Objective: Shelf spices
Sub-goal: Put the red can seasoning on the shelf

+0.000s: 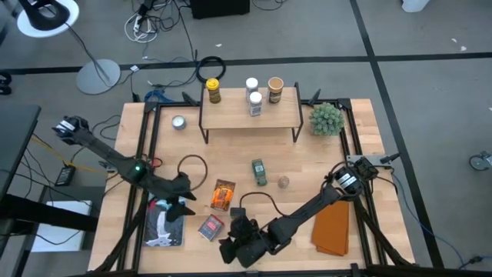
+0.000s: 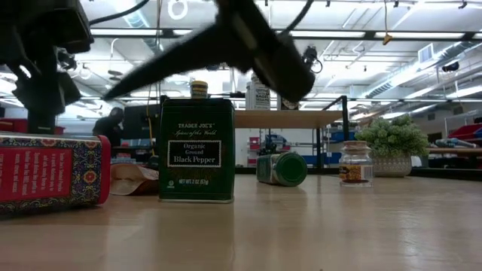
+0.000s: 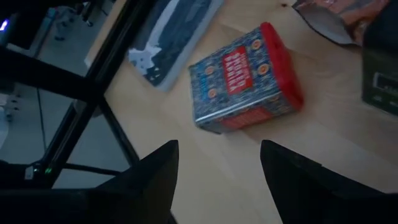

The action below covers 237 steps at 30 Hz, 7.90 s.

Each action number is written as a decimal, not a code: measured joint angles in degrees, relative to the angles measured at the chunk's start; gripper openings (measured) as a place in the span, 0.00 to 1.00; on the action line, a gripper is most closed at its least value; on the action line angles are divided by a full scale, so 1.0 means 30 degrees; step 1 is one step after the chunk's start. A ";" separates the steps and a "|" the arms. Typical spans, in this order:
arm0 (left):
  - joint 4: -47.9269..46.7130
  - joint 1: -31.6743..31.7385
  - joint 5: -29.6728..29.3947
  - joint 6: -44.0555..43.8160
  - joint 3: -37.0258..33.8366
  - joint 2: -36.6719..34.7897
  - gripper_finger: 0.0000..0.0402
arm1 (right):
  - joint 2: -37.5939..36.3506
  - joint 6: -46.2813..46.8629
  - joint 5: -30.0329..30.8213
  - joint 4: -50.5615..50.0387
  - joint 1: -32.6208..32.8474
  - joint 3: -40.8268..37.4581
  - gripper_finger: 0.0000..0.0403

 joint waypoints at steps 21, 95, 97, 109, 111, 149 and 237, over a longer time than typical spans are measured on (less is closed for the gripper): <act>0.3682 0.0015 -0.0100 0.0965 0.0007 0.7174 0.50 | 0.0000 0.0376 -0.2301 0.0173 -0.0897 -0.1609 0.49; 0.9790 0.0044 -0.3739 0.5915 0.0000 1.1249 0.32 | -0.0015 -0.7857 -0.1170 -0.1769 -0.2140 -0.1448 0.00; 0.9835 0.0051 -0.3964 0.6091 0.0000 1.0979 0.30 | -0.0015 -0.7913 -0.0759 -0.1634 -0.1993 -0.1448 0.00; 0.9982 0.0051 -0.3976 0.7338 0.0036 0.9151 0.24 | -0.0007 -0.8702 0.0781 -0.1904 -0.1400 -0.1249 0.00; 0.9764 0.0051 -0.3995 0.7359 0.0036 0.9156 0.24 | -0.0007 -0.8908 0.1199 -0.1763 -0.1316 -0.0979 0.00; 0.8833 -0.1479 -0.6116 0.7917 0.0080 0.7937 0.23 | -0.0029 -1.1572 0.1366 -0.1639 -0.0895 0.0752 0.00; 0.4726 -0.3144 -0.0912 0.4992 0.0036 0.2233 0.23 | -0.1260 -0.8268 -0.3017 -0.7350 -0.1083 0.3047 0.00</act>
